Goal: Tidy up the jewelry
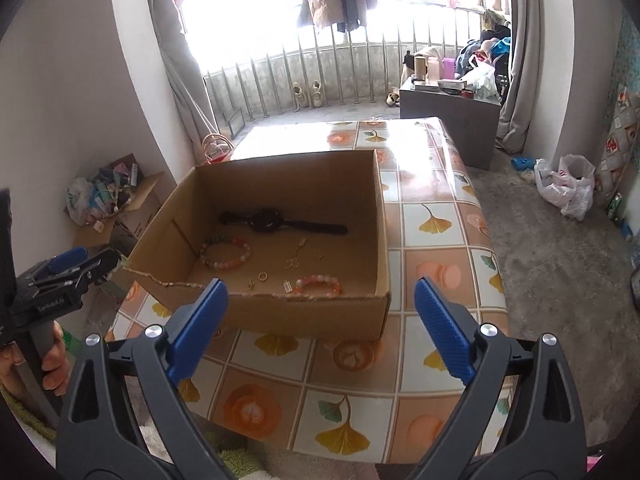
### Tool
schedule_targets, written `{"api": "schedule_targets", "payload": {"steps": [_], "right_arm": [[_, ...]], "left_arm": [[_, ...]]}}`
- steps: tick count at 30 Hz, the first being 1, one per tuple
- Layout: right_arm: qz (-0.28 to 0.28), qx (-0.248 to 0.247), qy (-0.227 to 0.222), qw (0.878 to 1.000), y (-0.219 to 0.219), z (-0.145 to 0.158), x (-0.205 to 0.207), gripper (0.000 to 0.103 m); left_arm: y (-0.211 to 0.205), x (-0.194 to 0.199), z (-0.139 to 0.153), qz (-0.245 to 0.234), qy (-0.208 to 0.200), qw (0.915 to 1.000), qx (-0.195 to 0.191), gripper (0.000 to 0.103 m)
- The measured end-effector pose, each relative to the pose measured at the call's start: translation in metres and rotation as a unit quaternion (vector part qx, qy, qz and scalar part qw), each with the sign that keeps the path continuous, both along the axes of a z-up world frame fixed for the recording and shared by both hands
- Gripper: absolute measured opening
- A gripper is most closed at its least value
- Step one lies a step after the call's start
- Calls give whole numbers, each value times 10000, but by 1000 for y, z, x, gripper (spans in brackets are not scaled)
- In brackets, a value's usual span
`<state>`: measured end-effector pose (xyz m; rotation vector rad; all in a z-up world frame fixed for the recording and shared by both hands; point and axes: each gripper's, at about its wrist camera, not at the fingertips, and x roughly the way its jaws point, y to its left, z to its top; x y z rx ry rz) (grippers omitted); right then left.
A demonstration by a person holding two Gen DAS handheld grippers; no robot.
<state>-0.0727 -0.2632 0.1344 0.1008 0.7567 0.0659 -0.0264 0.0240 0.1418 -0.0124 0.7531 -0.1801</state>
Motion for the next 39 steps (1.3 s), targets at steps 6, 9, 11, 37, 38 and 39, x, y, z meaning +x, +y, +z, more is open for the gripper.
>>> {"api": "schedule_targets", "payload": {"steps": [6, 9, 11, 37, 38, 39], "right_arm": [[-266, -341, 210, 9988, 13, -12, -6, 92], [-309, -231, 372, 9986, 15, -18, -5, 92], [-380, -229, 543, 9975, 16, -23, -1, 92], [-362, -415, 1287, 9902, 17, -57, 25, 92], [-356, -417, 1300, 9900, 17, -58, 25, 92], [-352, -418, 1315, 9898, 18, -58, 26, 92]], "left_arm": [[-11, -10, 1, 134, 15, 9999, 72, 96], [-18, -12, -4, 250, 175, 9993, 204, 96], [-22, -11, -9, 286, 292, 9990, 204, 96], [-40, 9, -46, 412, 1155, 9920, 300, 96], [-41, 9, -46, 395, 1163, 9919, 312, 96], [-42, 9, -46, 384, 1172, 9919, 317, 96]]}}
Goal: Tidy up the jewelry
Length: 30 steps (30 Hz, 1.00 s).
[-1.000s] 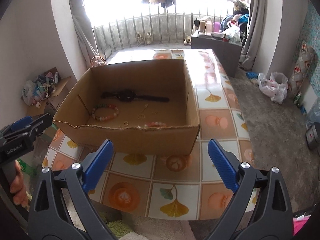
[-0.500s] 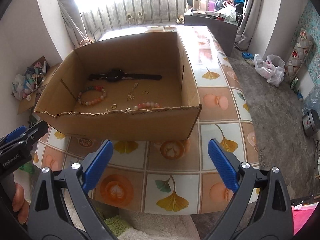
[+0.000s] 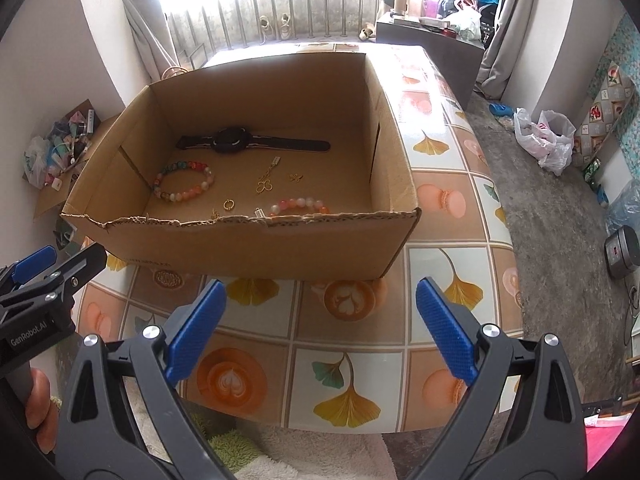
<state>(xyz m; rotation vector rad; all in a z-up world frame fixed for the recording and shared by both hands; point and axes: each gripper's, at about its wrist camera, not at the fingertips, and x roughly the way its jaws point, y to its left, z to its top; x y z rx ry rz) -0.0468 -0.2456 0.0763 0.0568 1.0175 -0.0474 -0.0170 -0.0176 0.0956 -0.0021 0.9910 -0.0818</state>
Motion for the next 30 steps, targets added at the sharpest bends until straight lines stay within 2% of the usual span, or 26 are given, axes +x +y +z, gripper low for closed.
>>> {"api": "schedule_targets", "payload": {"steps": [30], "right_arm": [[25, 33, 56, 10000, -1, -3, 6, 92]], "left_arm": [[-6, -1, -3, -83, 110, 9999, -26, 96]]}}
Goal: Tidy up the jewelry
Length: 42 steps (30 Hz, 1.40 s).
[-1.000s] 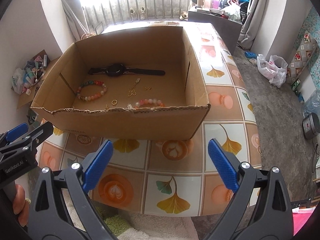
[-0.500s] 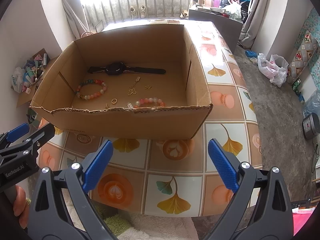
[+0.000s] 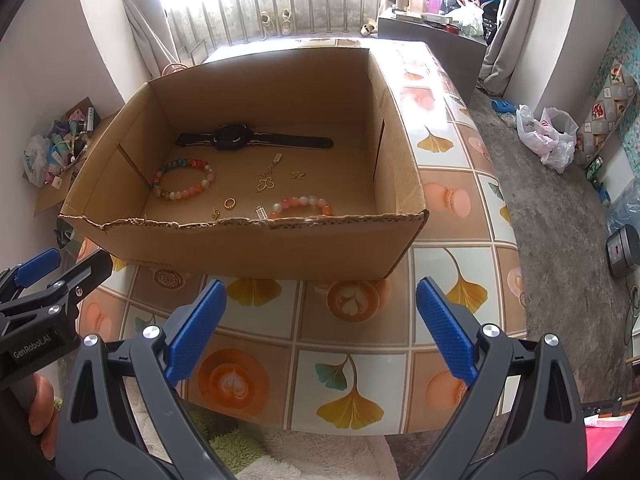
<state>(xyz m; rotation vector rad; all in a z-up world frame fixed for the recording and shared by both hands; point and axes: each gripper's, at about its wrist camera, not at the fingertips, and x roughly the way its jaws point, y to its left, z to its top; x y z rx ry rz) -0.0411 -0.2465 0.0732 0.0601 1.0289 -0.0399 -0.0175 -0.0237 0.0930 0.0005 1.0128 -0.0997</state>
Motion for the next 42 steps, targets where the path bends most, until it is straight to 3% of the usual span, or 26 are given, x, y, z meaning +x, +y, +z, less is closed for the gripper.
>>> {"api": "schedule_targets", "payload": {"steps": [42], "right_arm": [[-25, 103, 60, 9999, -4, -3, 1, 92]], "left_arm": [[-2, 0, -3, -65, 63, 10000, 1, 96]]}}
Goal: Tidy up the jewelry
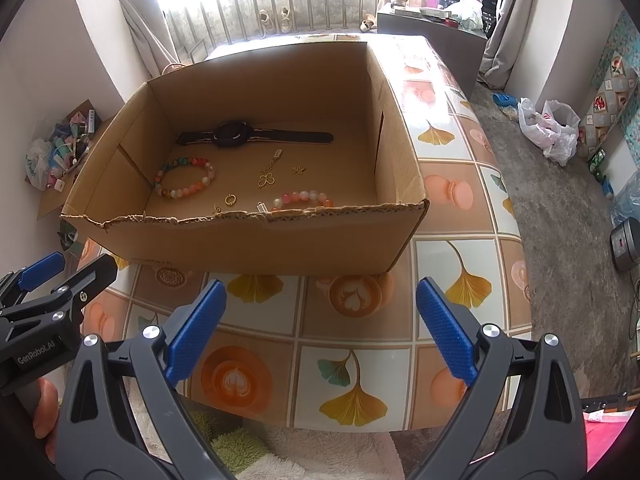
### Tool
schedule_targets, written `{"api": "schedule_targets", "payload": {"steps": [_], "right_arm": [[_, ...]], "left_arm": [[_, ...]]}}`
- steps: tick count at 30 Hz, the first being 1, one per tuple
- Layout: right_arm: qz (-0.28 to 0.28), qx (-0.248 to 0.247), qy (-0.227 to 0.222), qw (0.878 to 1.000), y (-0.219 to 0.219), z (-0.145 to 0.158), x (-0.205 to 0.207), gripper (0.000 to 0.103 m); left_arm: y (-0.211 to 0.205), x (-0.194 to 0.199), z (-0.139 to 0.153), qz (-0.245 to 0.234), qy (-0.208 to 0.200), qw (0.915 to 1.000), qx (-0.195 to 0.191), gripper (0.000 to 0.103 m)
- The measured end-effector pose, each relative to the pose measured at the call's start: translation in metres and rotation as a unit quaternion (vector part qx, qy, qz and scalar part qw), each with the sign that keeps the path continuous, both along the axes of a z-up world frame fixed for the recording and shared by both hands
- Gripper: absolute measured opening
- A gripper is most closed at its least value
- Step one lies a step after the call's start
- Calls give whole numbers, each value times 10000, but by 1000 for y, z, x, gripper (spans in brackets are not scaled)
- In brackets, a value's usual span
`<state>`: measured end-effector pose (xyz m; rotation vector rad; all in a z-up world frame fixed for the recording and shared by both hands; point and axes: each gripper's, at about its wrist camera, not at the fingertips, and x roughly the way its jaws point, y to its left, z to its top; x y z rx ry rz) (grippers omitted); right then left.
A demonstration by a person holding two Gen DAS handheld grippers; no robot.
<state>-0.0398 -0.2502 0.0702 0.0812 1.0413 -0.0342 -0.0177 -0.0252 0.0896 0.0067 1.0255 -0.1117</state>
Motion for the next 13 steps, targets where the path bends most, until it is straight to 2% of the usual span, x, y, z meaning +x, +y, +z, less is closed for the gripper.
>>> {"api": "schedule_targets", "payload": {"steps": [13], "right_arm": [[-15, 8, -1, 10000, 0, -1, -2, 92]], "left_arm": [[1, 1, 0, -6, 23, 10000, -20, 96]]}}
